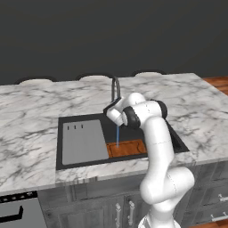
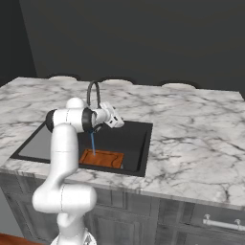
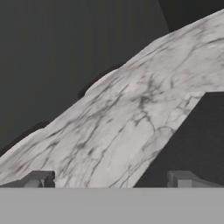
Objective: Turn on the sink faucet with hot water and rinse the cutting board for ten seconds, then turn off the faucet. Push the cutting board to reach the water if necessary.
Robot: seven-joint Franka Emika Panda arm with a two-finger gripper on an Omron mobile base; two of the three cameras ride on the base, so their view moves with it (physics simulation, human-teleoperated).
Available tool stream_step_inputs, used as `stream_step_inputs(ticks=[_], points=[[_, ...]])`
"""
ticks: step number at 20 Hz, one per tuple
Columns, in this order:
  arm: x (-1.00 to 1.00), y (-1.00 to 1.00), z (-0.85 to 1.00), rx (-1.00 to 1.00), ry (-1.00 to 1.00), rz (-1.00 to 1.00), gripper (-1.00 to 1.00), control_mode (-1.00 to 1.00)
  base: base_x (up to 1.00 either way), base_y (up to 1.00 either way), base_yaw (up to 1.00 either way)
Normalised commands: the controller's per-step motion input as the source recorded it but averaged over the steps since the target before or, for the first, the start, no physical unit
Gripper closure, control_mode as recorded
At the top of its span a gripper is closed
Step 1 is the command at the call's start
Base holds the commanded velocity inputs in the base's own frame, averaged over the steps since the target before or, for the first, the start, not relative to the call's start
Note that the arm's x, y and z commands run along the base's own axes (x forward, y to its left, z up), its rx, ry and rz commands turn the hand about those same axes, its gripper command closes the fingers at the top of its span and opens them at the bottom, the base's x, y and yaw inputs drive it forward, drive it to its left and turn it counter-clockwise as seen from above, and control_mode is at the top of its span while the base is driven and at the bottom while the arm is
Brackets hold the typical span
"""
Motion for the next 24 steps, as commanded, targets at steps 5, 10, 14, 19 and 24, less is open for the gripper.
stream_step_inputs(ticks=[5,10,14,19,24], points=[[-0.12,-0.39,0.37,0.00,0.06,0.07,-1.00,-1.00,0.00,0.00,0.00],[-0.12,-0.35,0.31,0.00,0.11,0.10,-1.00,-1.00,0.00,0.00,0.00],[-0.15,-0.34,0.31,0.00,0.12,0.09,-1.00,-1.00,0.00,0.00,0.00],[-0.36,-0.41,0.39,0.00,0.15,0.07,-1.00,-1.00,0.00,0.00,0.00],[-0.38,-0.41,0.52,0.00,0.22,0.07,-1.00,-1.00,0.00,0.00,0.00]])
